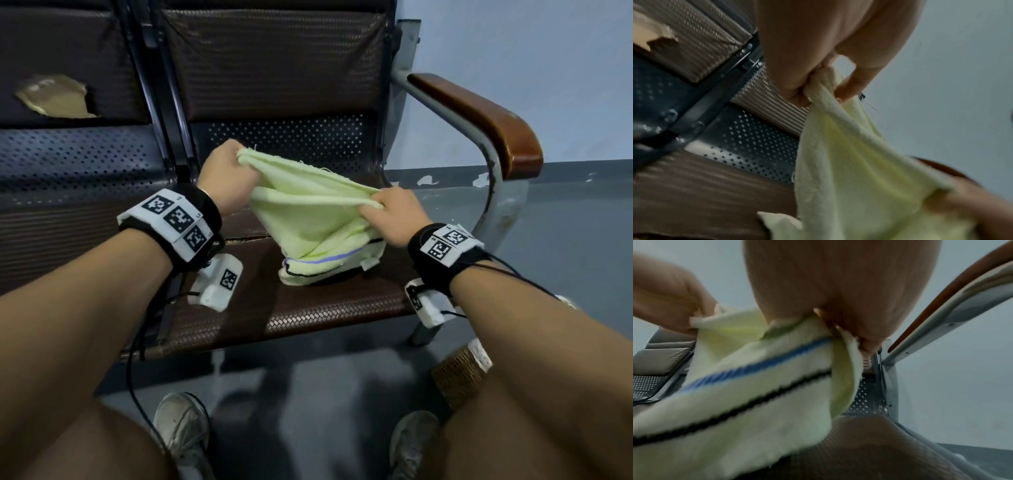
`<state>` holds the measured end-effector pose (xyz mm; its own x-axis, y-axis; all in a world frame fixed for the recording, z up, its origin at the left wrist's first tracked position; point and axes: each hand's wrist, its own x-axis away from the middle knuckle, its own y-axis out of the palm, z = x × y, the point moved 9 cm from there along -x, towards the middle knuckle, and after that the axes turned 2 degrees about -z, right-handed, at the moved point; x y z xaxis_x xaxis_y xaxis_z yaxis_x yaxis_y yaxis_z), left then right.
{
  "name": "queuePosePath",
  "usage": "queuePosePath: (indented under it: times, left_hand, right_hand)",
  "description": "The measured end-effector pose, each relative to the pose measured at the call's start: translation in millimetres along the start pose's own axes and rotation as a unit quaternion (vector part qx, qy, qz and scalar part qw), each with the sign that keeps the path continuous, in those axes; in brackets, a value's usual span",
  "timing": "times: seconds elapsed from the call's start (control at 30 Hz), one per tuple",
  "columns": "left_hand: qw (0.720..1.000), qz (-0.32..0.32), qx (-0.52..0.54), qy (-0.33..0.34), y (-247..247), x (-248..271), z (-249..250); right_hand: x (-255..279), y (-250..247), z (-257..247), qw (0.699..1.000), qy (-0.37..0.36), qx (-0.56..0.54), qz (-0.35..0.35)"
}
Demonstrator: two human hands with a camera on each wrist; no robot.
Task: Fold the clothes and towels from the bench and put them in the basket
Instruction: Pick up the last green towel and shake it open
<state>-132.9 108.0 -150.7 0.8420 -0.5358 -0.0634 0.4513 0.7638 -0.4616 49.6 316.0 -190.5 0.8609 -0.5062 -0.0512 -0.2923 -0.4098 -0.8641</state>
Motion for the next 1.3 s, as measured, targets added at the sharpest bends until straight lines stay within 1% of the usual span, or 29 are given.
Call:
queuePosePath:
  times: [0.07, 0.1, 0.17, 0.2, 0.27, 0.33, 0.37, 0.4, 0.47, 0.53, 0.57, 0.6, 0.63, 0.67, 0.7, 0.73, 0.77, 0.8, 0.83, 0.9, 0.93, 1.0, 1.07, 1.2, 1.3]
  left_hand:
    - [0.999, 0.005, -0.044, 0.0, -9.3, -4.2, -12.6]
    - [0.998, 0.004, -0.06, 0.003, -13.5, -5.3, -17.0]
    - [0.994, 0.002, -0.108, 0.014, -18.8, -4.0, -21.0]
    - [0.991, 0.01, -0.134, 0.021, -21.6, -2.2, -21.6]
    - [0.987, 0.042, -0.154, 0.022, -27.0, 3.2, -21.2]
    - [0.988, 0.062, -0.14, 0.023, -27.8, 7.5, -19.0]
    - [0.988, 0.062, -0.136, 0.027, -26.2, 8.6, -16.2]
    - [0.99, 0.047, -0.132, 0.031, -22.3, 8.8, -14.2]
    - [0.994, -0.025, -0.098, 0.034, -8.6, 10.3, -13.3]
    - [0.994, -0.105, 0.0, -0.003, 5.6, 16.0, -16.7]
    - [0.989, -0.135, 0.06, -0.024, 11.8, 18.8, -17.6]
    - [0.982, -0.16, 0.102, -0.028, 16.6, 21.6, -15.7]
    - [0.978, -0.179, 0.104, -0.013, 19.7, 23.2, -11.7]
    - [0.977, -0.201, 0.074, 0.013, 23.3, 24.2, -8.0]
    - [0.976, -0.213, 0.017, 0.048, 25.2, 26.0, -4.2]
    - [0.975, -0.199, -0.045, 0.083, 23.3, 27.1, -0.4]
    - [0.977, -0.161, -0.089, 0.109, 17.8, 26.1, 2.8]
    - [0.981, -0.108, -0.102, 0.126, 8.2, 22.8, 5.9]
    - [0.987, -0.062, -0.079, 0.129, -2.8, 19.4, 8.0]
    - [0.992, -0.008, 0.012, 0.125, -21.0, 15.2, 14.0]
    - [0.991, 0.009, 0.04, 0.124, -27.5, 13.9, 17.5]
    - [0.99, 0.027, 0.05, 0.13, -35.6, 12.2, 25.5]
    - [0.989, 0.044, 0.024, 0.14, -43.0, 11.3, 33.2]
    - [0.979, 0.069, -0.075, 0.177, -60.4, 7.7, 57.6]
    - [0.973, 0.104, -0.088, 0.187, -73.2, 6.4, 73.8]
  right_hand:
    - [7.2, -0.9, -7.5, 0.997, -0.047, -0.059, -0.023]
    - [10.2, 0.4, -7.2, 0.996, -0.055, -0.056, -0.04]
    - [12.6, 3.3, -0.3, 0.996, -0.063, 0.004, -0.056]
    - [11.8, 3.6, 4.3, 0.995, -0.064, 0.052, -0.05]
    - [8.7, -3.9, 9.8, 0.989, -0.048, 0.138, -0.006]
    - [6.4, -18.4, 9.6, 0.982, -0.021, 0.176, 0.062]
    - [6.0, -23.7, 8.8, 0.98, -0.009, 0.181, 0.087]
    - [5.7, -27.0, 8.4, 0.978, 0.001, 0.18, 0.102]
    - [5.8, -30.2, 9.8, 0.979, 0.022, 0.172, 0.107]
    - [6.1, -34.5, 15.6, 0.981, 0.049, 0.153, 0.106]
    - [5.8, -36.8, 18.9, 0.983, 0.062, 0.14, 0.106]
    - [5.7, -39.1, 21.9, 0.984, 0.076, 0.121, 0.108]
    - [6.0, -42.0, 24.2, 0.985, 0.089, 0.096, 0.112]
    - [6.6, -44.7, 25.4, 0.987, 0.096, 0.065, 0.115]
    - [8.0, -46.3, 24.4, 0.988, 0.093, 0.033, 0.115]
    - [9.0, -46.4, 21.9, 0.991, 0.078, 0.006, 0.107]
    - [10.9, -45.6, 18.6, 0.994, 0.056, -0.016, 0.09]
    - [13.9, -44.5, 15.1, 0.996, 0.033, -0.037, 0.068]
    - [17.7, -43.6, 11.2, 0.997, 0.013, -0.057, 0.046]
    - [23.5, -44.2, 3.3, 0.997, -0.022, -0.069, 0.015]
    - [24.5, -45.4, -0.2, 0.998, -0.036, -0.055, 0.009]
    - [22.7, -52.6, -6.3, 0.998, -0.057, -0.019, 0.019]
    - [19.5, -66.5, -12.3, 0.996, -0.083, 0.004, 0.044]
    - [17.6, -98.1, -32.4, 0.988, -0.131, 0.016, 0.075]
    - [10.9, -114.6, -42.3, 0.989, -0.126, 0.042, 0.068]
